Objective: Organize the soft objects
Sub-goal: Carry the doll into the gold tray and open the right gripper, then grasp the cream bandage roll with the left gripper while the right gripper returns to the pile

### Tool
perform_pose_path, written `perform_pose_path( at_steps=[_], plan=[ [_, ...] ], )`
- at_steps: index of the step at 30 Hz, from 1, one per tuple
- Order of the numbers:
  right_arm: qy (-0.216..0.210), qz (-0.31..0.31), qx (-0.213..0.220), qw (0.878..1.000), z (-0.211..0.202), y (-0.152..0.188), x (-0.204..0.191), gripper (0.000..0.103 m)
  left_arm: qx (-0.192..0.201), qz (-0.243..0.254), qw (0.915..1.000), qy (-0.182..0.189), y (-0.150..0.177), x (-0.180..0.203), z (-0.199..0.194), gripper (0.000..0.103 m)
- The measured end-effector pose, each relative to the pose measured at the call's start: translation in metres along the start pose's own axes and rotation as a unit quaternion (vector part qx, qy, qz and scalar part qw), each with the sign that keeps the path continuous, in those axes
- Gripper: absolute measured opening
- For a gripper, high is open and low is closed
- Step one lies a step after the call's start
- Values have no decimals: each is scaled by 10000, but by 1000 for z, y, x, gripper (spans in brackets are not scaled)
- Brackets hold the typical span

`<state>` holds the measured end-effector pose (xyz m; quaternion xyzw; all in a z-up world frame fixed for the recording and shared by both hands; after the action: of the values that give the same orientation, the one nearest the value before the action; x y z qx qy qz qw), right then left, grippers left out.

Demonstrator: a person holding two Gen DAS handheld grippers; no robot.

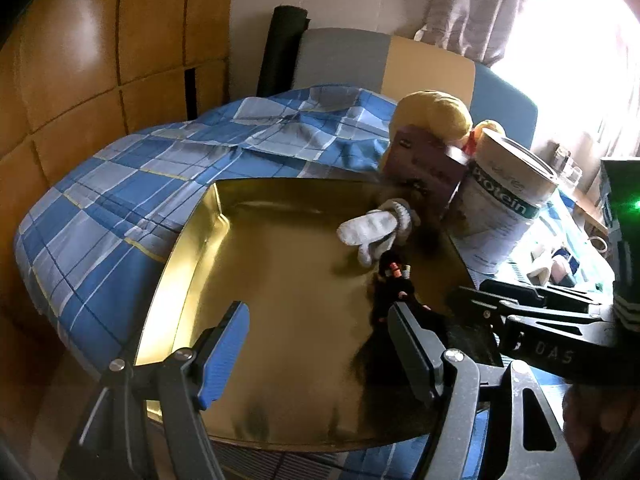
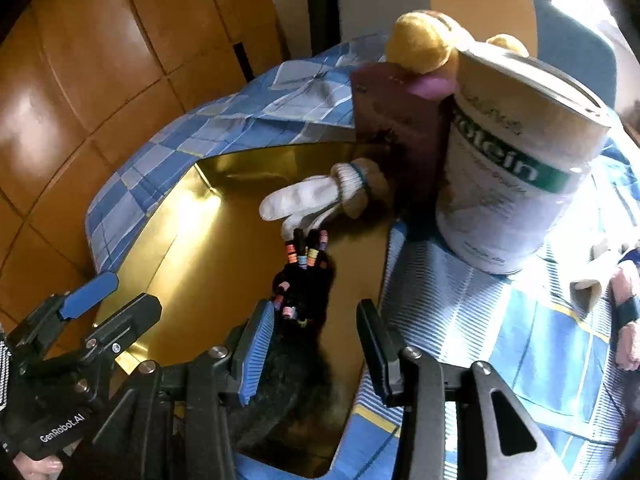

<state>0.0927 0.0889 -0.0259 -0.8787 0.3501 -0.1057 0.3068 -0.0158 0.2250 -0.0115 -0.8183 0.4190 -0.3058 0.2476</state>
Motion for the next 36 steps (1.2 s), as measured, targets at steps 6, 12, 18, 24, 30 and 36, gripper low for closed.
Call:
perform_pose_path(
  at_steps=[6,12,18,24,30,36],
  plan=[
    [290,56,328,9990,-24,3,5,43,-3,136,9999,80,2,8,-3,73],
    [537,239,504,9970,-45,11,25,43,-19,322,9994,149,6,20,-7,73],
    [854,430,532,9940,-65,28,53,43,-88,575,9981,220,11,35,-9,73],
    [1406,746,449,9862,-90,55,106,43,-186,811,9959,369,15,53,-10,73],
    [2138,1367,406,9664,-127,87,179,43,-433,1137,9891,832,20,79,-11,73],
    [3062,2186,437,9255,-159,128,259,43,-540,1859,9732,1240,31,131,-16,73]
  ],
)
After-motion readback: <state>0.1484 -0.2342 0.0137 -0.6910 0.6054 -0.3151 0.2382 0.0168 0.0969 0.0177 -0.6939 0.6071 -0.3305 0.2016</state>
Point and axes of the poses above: each gripper's, at about its wrist camera, not at the fingertips, and z roughly the way its jaws point, x to its right, y to its underside, the point moved 2 cm from there along z, roughly the way its jaws point, and after that the axes turned 15 degrees about -z, right-handed, at the moved point
